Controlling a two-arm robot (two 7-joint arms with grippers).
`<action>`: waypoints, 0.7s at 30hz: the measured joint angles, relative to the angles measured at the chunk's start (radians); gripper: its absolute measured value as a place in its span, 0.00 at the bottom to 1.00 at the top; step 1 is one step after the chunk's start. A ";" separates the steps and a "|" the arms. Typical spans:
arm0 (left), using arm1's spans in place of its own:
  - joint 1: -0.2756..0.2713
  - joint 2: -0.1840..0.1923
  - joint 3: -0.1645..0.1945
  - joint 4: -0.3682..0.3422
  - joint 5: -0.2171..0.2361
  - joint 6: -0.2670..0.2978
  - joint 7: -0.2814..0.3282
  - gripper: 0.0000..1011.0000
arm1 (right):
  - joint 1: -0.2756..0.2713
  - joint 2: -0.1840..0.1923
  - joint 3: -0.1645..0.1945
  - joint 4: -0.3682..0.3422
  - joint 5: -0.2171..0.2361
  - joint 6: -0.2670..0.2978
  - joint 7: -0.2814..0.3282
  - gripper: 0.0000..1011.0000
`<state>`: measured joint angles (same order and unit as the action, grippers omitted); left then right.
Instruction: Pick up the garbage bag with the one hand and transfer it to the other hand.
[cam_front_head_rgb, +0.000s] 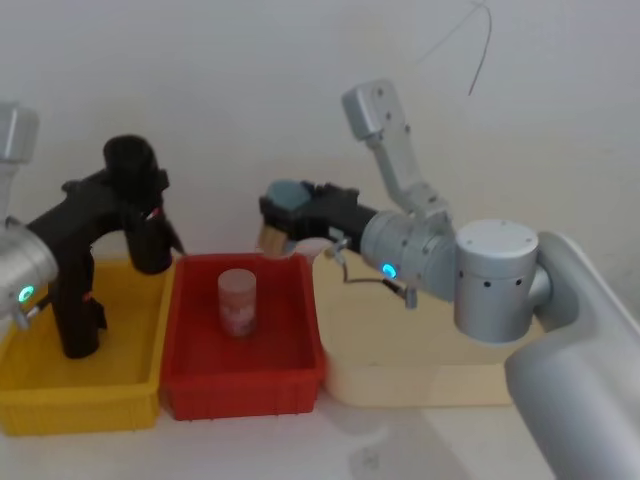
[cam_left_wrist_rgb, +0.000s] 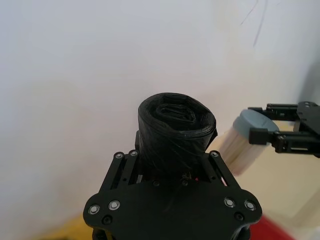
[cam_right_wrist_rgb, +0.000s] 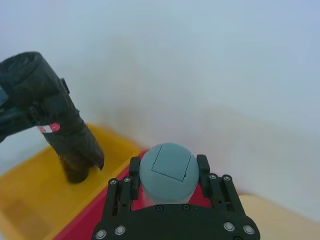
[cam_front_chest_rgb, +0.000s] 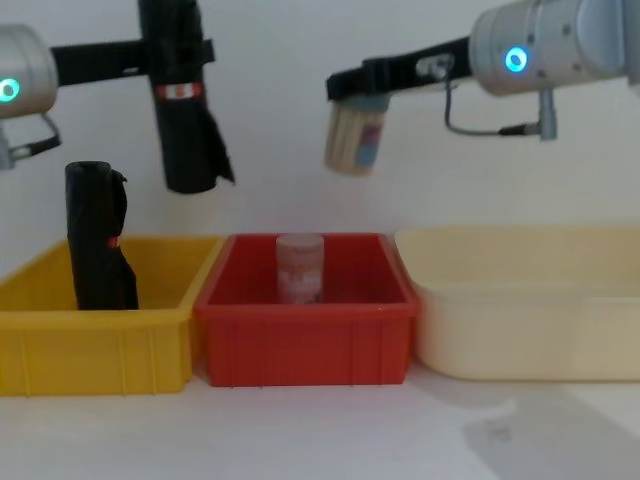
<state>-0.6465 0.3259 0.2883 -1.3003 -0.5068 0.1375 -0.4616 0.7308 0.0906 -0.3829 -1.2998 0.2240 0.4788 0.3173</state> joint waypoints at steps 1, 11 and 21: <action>-0.022 -0.008 0.008 0.028 -0.001 -0.008 -0.018 0.42 | 0.002 0.002 0.003 -0.004 -0.001 -0.002 -0.006 0.64; -0.232 -0.108 0.067 0.350 -0.022 -0.099 -0.184 0.42 | 0.020 0.029 0.040 -0.018 -0.041 -0.032 -0.076 0.64; -0.466 -0.234 0.140 0.793 -0.079 -0.239 -0.367 0.42 | 0.019 0.056 0.084 0.019 -0.084 -0.053 -0.161 0.64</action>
<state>-1.1122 0.0924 0.4285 -0.5069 -0.5856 -0.1012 -0.8290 0.7498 0.1464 -0.2984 -1.2811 0.1399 0.4261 0.1562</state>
